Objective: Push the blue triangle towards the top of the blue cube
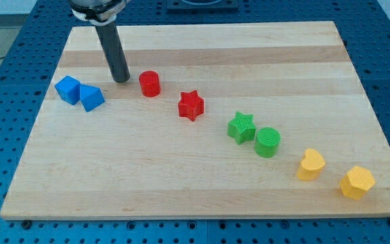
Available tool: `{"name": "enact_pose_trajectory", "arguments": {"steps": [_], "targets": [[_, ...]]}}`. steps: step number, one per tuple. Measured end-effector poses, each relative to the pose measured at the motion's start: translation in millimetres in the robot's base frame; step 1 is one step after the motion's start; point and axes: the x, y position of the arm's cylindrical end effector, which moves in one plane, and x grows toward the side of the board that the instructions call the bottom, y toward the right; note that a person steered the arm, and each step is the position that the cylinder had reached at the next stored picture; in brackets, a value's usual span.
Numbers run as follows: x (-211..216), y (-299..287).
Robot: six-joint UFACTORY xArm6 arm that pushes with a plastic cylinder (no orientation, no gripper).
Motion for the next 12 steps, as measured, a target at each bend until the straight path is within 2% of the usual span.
{"name": "enact_pose_trajectory", "arguments": {"steps": [1,3,5,6,7,8,9,10,12], "targets": [[-6,29],[-5,123],[0,124],[0,182],[35,264],[124,270],[166,227],[154,214],[115,261]]}}
